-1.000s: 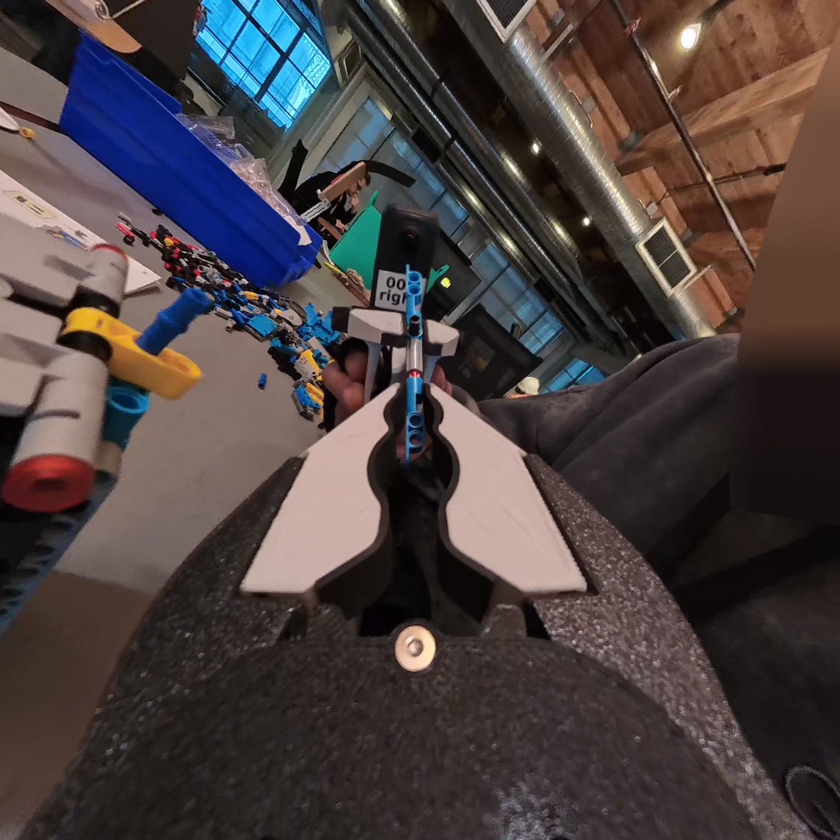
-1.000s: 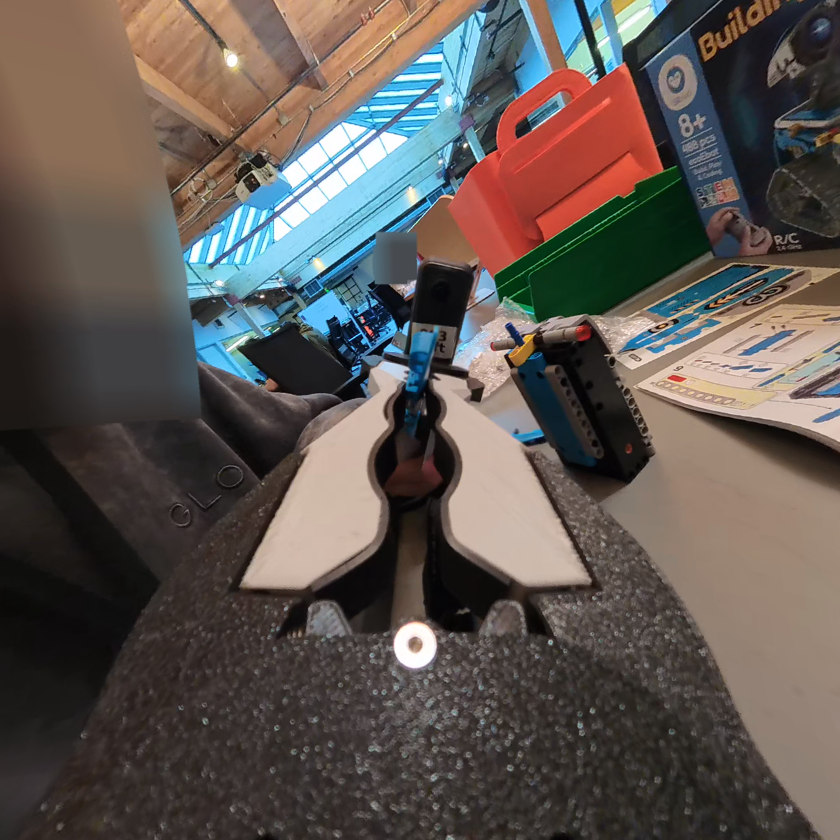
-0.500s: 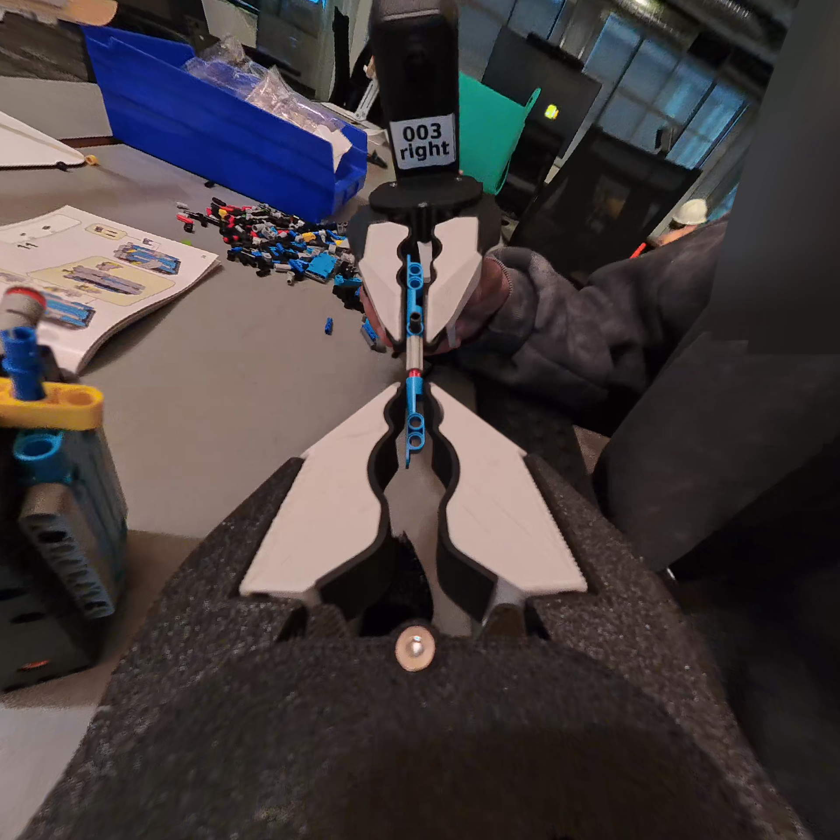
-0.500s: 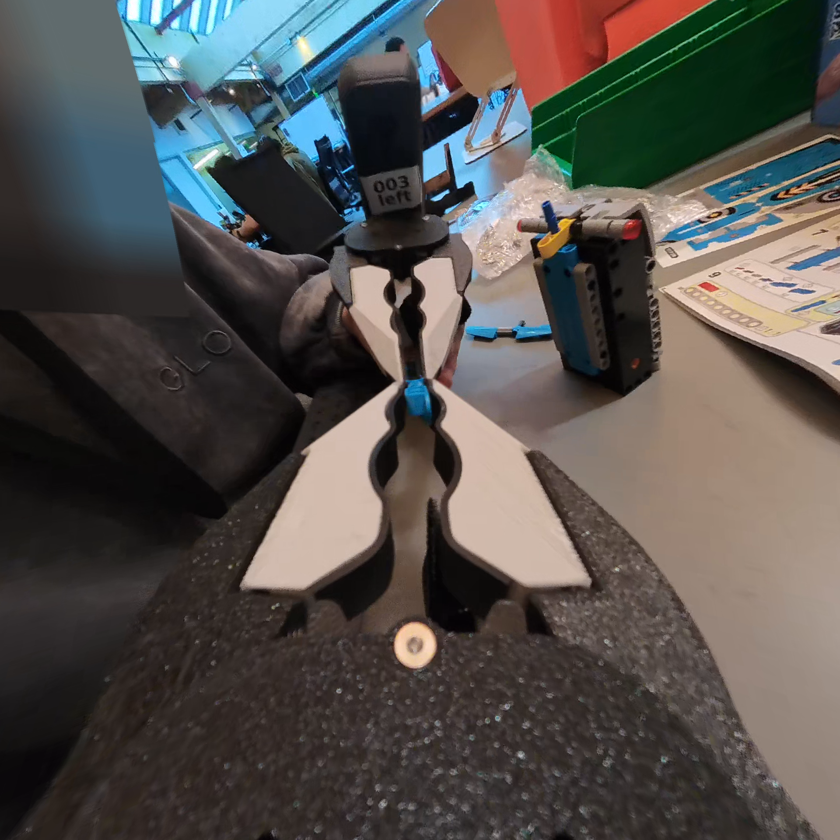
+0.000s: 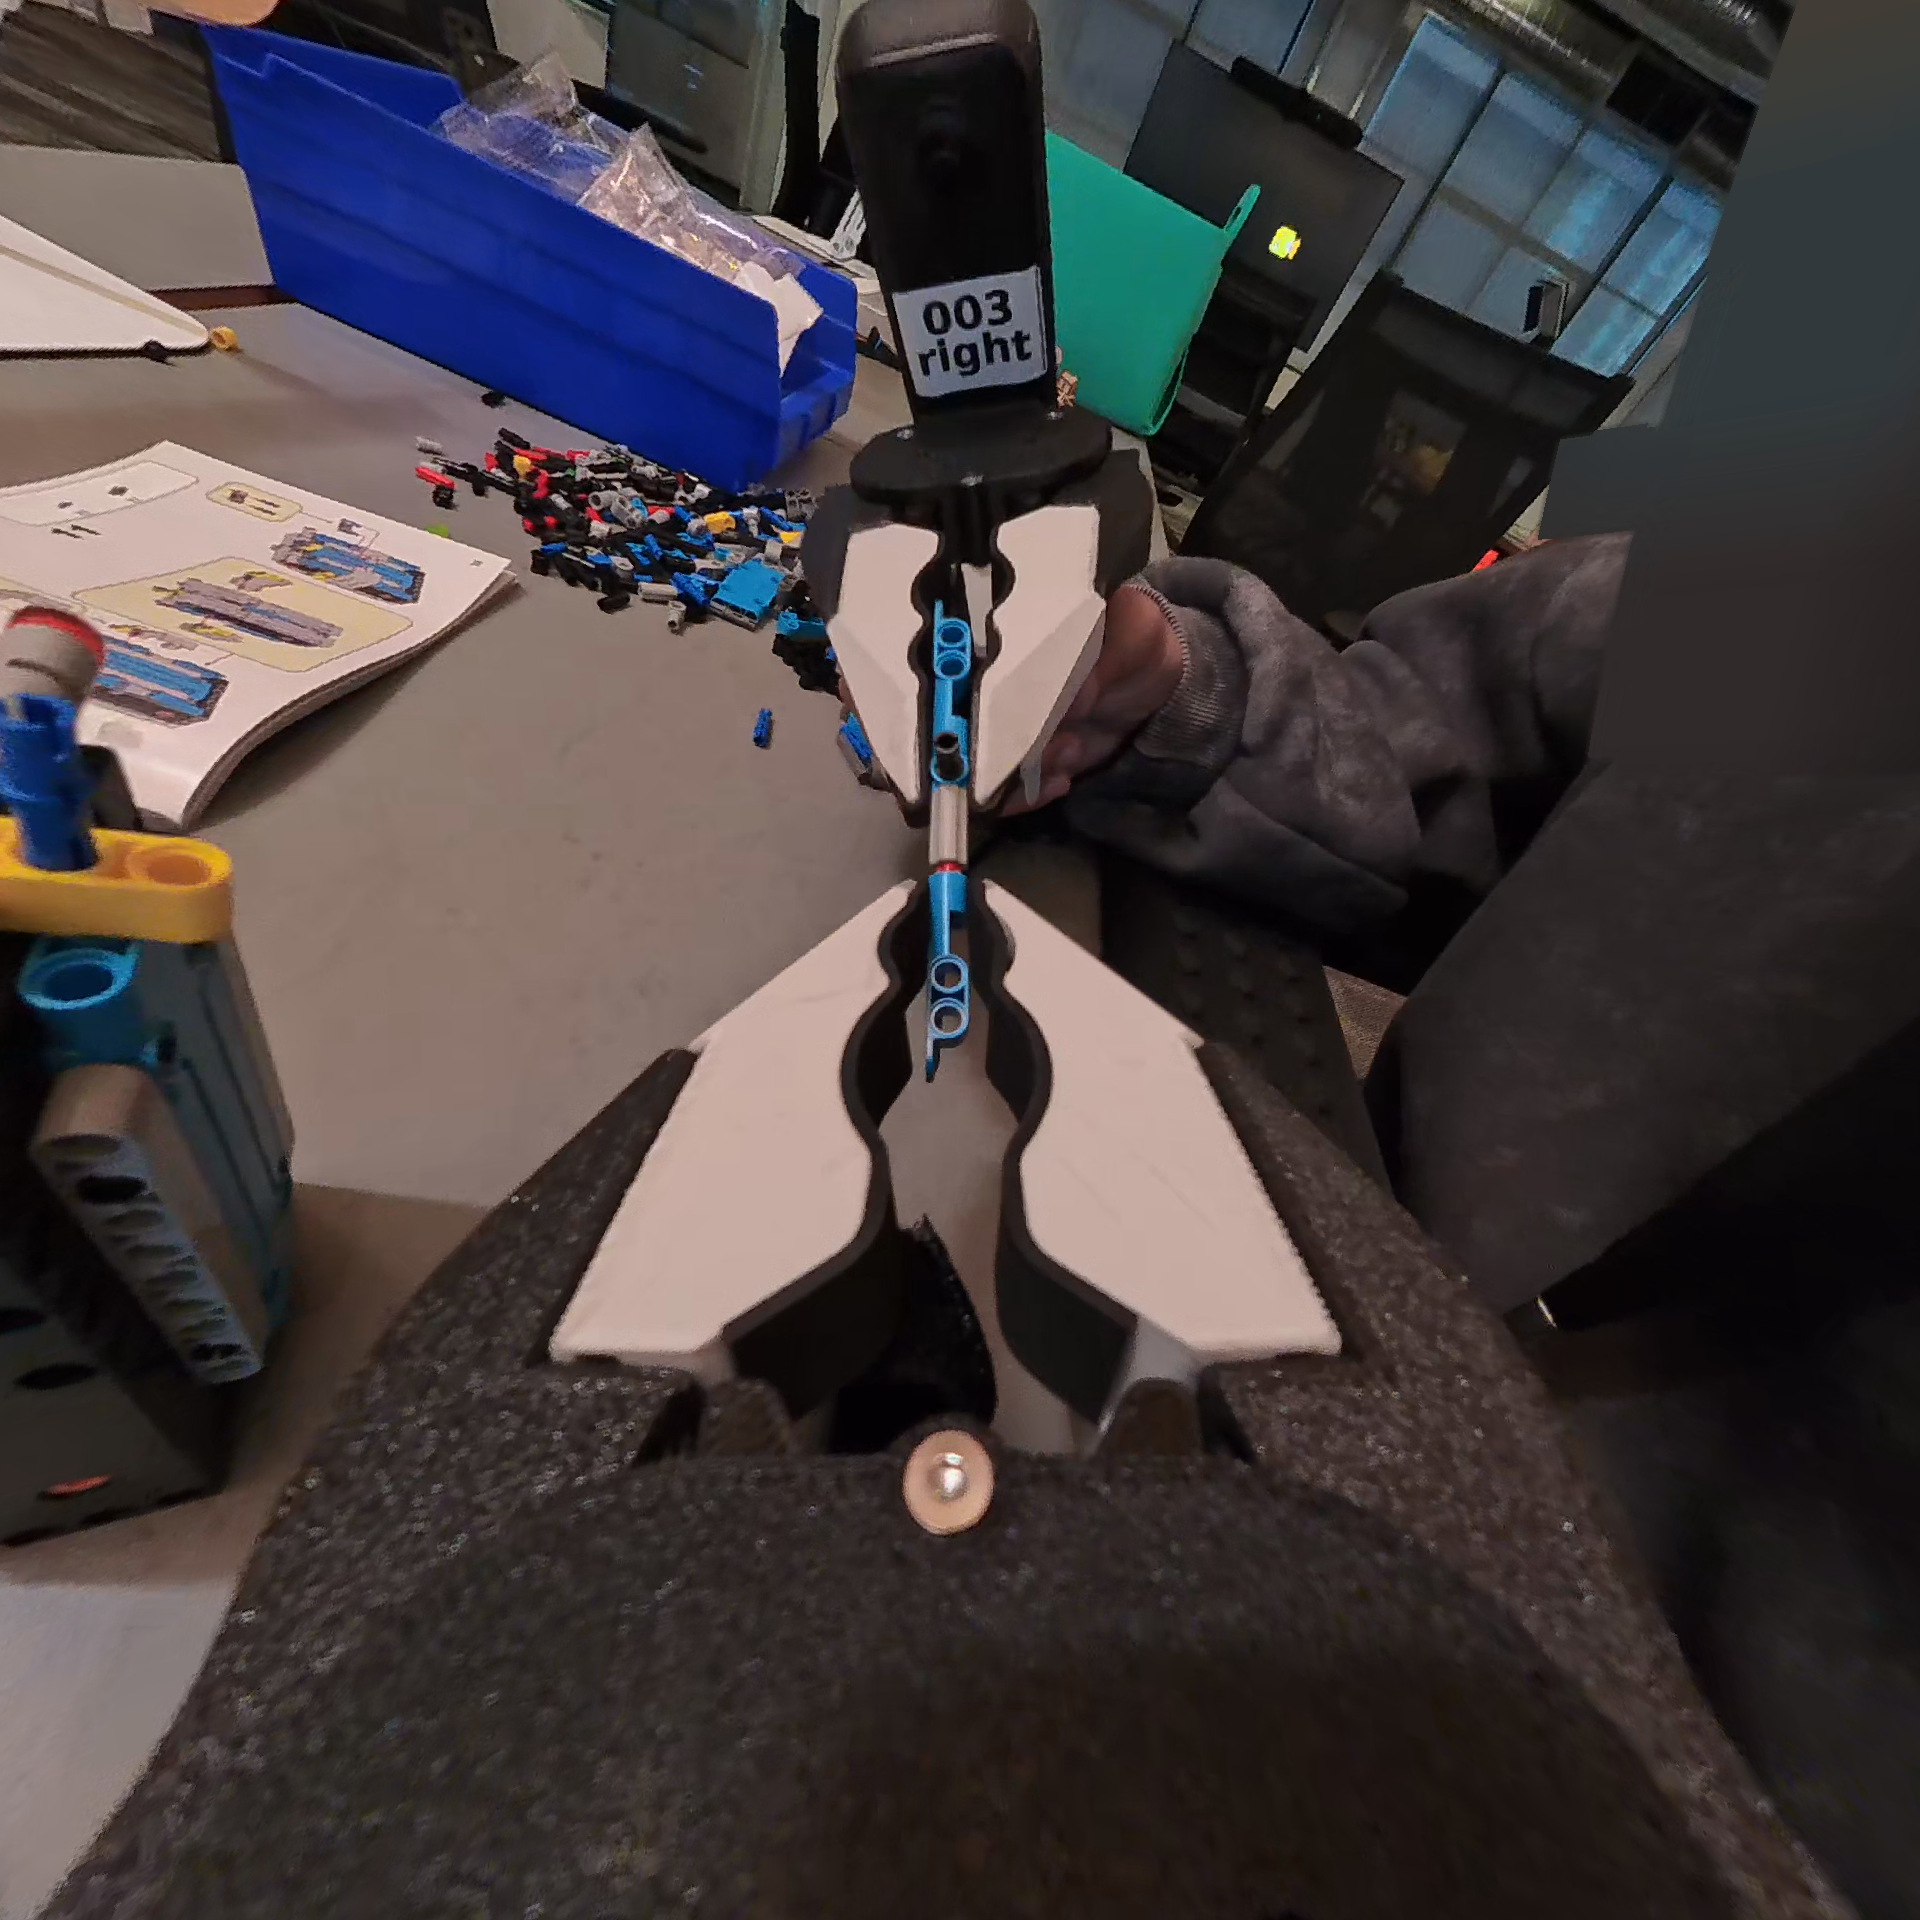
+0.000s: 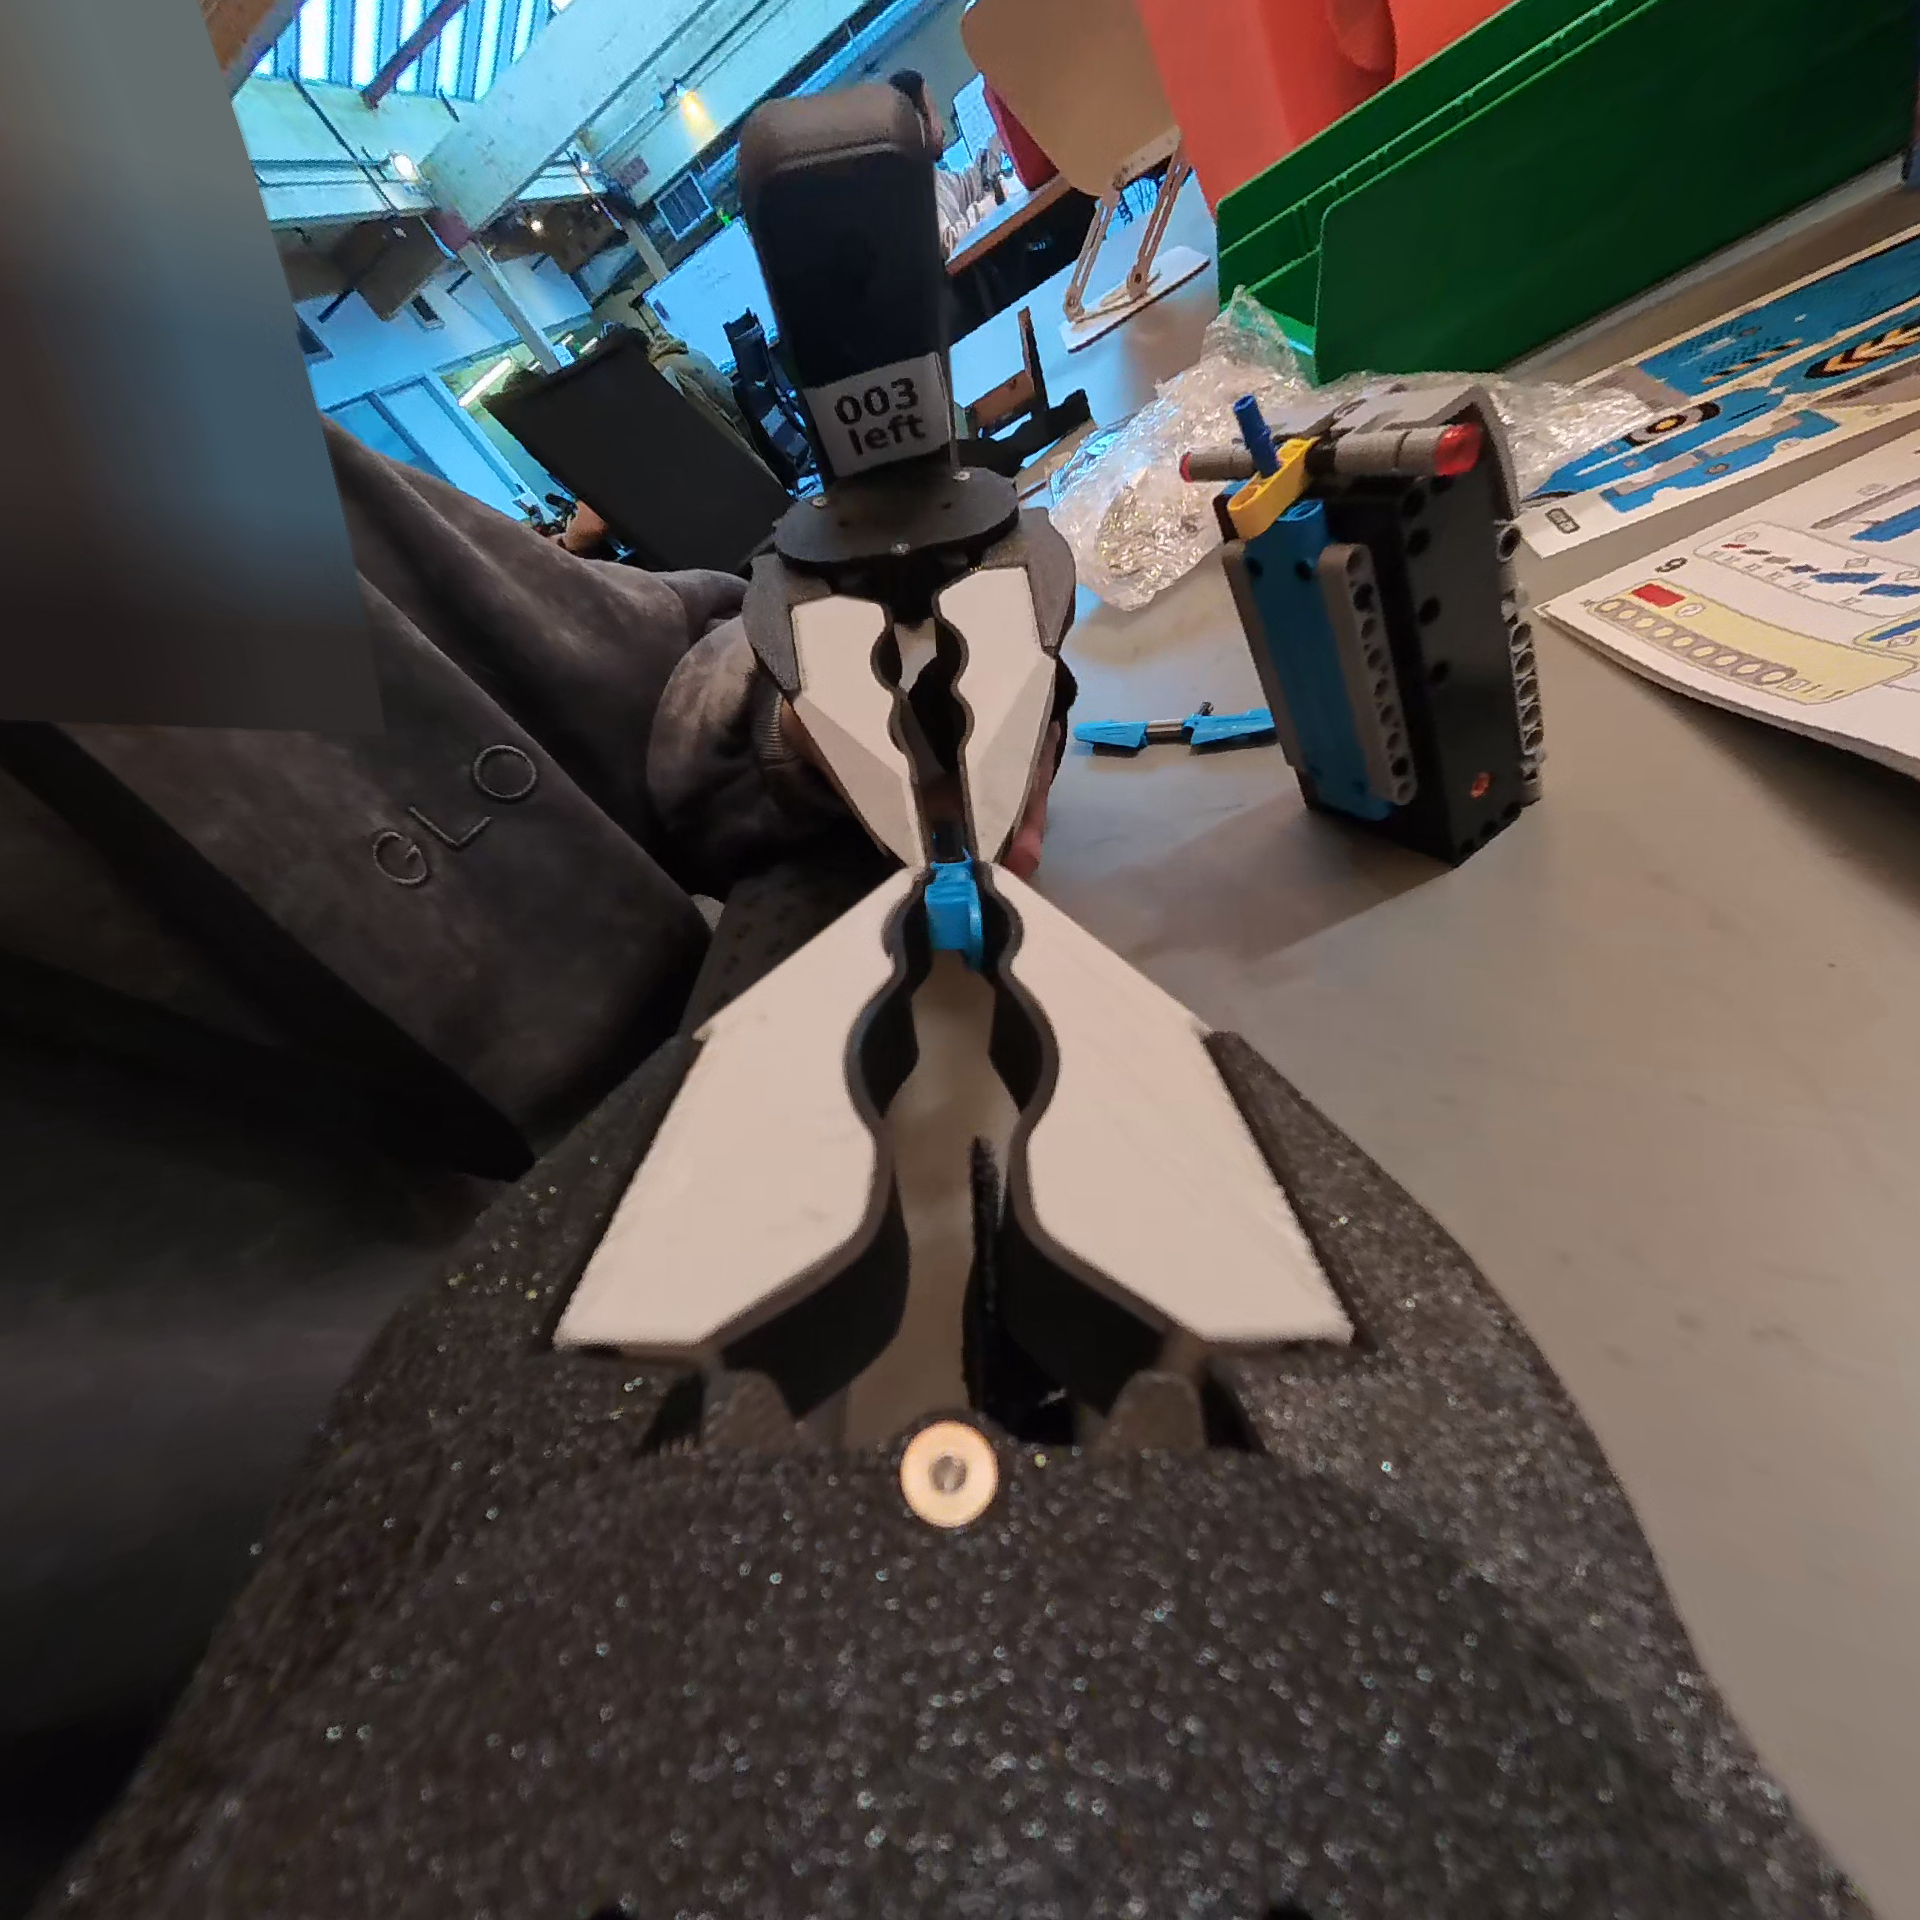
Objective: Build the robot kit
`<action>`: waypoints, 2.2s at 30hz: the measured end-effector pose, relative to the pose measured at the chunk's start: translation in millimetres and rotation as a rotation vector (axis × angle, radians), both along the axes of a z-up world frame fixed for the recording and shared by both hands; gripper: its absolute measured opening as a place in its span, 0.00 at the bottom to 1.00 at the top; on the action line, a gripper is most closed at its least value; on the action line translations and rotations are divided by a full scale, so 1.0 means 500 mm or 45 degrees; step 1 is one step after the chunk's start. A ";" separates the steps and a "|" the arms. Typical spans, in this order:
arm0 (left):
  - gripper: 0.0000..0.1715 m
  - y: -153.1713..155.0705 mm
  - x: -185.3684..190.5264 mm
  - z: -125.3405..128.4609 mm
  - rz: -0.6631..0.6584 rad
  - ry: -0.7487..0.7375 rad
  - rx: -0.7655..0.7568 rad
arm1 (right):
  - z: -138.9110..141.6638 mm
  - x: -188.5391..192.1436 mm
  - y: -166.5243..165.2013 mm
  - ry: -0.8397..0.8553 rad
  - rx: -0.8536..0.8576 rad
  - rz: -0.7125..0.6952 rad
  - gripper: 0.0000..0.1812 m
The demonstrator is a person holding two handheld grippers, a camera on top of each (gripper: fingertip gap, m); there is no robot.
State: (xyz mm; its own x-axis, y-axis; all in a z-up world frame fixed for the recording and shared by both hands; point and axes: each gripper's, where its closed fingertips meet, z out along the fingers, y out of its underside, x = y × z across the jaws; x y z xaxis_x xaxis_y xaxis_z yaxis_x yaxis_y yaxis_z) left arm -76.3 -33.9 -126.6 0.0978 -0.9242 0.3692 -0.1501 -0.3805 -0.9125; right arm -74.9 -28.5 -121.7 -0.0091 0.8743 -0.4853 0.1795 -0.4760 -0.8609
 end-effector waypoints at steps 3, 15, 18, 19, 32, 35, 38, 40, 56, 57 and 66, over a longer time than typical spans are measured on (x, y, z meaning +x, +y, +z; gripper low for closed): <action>0.03 0.001 0.001 -0.004 0.004 0.012 0.000 | -0.006 -0.001 0.000 -0.018 -0.009 0.001 0.04; 0.03 0.008 0.001 0.006 0.012 -0.033 -0.050 | 0.002 -0.006 0.007 0.041 -0.111 0.001 0.04; 0.04 0.026 0.002 0.024 0.047 -0.102 -0.104 | 0.027 -0.007 0.028 0.179 -0.227 -0.008 0.04; 0.04 0.031 0.001 0.026 0.071 -0.103 -0.088 | 0.030 -0.008 0.033 0.184 -0.221 -0.011 0.04; 0.03 0.028 -0.004 0.044 0.016 -0.246 -0.277 | 0.067 -0.017 0.048 0.324 -0.170 -0.128 0.04; 0.08 0.037 -0.004 0.034 0.110 -0.150 -0.098 | 0.058 -0.011 0.053 0.264 -0.142 -0.206 0.04; 0.20 0.068 -0.030 0.035 0.306 -0.042 0.213 | 0.047 0.026 0.093 0.202 -0.114 -0.394 0.04; 0.20 0.076 -0.048 0.049 0.400 -0.021 0.389 | 0.019 0.063 0.134 0.092 -0.095 -0.559 0.04; 0.14 0.174 -0.261 0.197 0.983 -0.400 0.565 | -0.029 0.109 0.192 -0.194 0.059 -0.741 0.04; 0.14 0.183 -0.263 0.189 0.980 -0.399 0.515 | -0.032 0.104 0.188 -0.200 0.056 -0.722 0.04; 0.21 0.236 -0.253 0.103 0.974 -0.202 0.259 | -0.060 0.088 0.172 -0.350 0.151 -0.656 0.04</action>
State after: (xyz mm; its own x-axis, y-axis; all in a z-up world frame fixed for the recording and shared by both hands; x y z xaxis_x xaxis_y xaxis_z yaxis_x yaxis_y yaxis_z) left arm -202.7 84.0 -75.0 0.6911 -0.6731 0.2632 0.2215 -0.1494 -0.9636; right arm -30.8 57.6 -151.8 0.5426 0.7813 -0.3084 0.1751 -0.4643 -0.8682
